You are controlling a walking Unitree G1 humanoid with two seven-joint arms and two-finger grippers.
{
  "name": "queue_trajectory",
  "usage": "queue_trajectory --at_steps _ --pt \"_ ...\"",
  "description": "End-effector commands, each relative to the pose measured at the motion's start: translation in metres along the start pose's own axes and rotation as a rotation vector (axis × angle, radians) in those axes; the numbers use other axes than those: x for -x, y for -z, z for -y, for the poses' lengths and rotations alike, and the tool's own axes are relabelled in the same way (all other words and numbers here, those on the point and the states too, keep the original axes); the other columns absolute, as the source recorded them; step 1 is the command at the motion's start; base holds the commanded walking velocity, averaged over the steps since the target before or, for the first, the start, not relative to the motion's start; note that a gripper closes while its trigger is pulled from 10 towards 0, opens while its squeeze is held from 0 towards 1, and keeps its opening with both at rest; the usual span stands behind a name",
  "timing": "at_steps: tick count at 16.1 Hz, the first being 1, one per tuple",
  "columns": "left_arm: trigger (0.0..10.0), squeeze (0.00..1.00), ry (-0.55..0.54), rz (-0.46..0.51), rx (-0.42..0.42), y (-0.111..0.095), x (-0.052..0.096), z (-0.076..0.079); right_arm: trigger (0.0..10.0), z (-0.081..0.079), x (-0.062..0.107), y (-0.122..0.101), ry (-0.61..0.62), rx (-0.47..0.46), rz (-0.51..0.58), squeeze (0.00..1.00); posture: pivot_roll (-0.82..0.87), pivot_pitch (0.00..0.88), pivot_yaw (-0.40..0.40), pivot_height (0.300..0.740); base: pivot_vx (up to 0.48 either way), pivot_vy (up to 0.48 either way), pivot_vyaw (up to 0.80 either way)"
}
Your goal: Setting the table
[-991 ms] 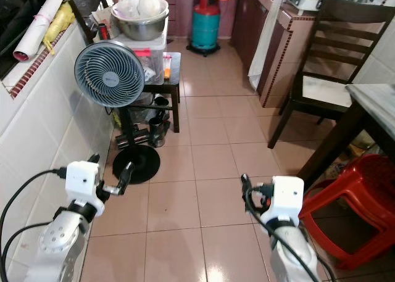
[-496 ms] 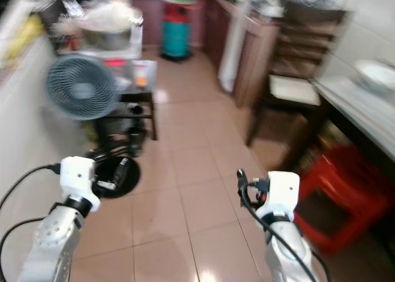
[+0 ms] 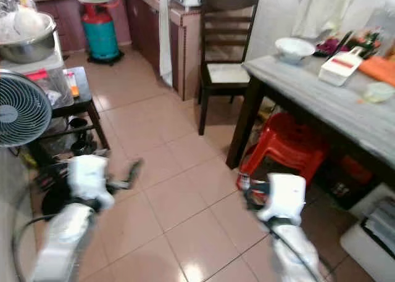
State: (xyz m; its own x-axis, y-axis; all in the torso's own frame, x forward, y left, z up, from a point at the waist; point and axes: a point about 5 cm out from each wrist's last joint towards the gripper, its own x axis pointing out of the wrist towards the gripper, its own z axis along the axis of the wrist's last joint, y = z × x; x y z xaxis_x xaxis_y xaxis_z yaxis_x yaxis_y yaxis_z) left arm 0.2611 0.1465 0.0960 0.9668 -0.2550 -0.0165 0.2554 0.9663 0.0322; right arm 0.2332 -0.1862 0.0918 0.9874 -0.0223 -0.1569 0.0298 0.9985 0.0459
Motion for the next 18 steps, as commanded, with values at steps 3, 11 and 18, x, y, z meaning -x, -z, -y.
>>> queue_trajectory --at_steps 3,11,18 --pt "10.0 0.0 -0.033 -0.013 -0.018 0.001 0.003 -0.011 10.0 -0.008 -0.001 -0.004 -0.019 -0.02 0.015 0.0 0.0 0.0 -0.016 0.74 0.0 0.0 -0.8" --pt "10.0 0.0 -0.027 -0.013 -0.011 0.0 -0.001 -0.01 10.0 -0.004 -0.006 -0.01 -0.003 -0.014 0.034 0.0 -0.01 0.0 -0.008 0.74 0.0 0.0 -0.8" --pt "10.0 0.0 0.007 0.01 0.017 -0.006 -0.006 -0.008 10.0 -0.007 -0.007 -0.015 -0.009 -0.028 0.057 0.0 -0.02 0.0 -0.002 0.74 0.037 0.0 -0.55"
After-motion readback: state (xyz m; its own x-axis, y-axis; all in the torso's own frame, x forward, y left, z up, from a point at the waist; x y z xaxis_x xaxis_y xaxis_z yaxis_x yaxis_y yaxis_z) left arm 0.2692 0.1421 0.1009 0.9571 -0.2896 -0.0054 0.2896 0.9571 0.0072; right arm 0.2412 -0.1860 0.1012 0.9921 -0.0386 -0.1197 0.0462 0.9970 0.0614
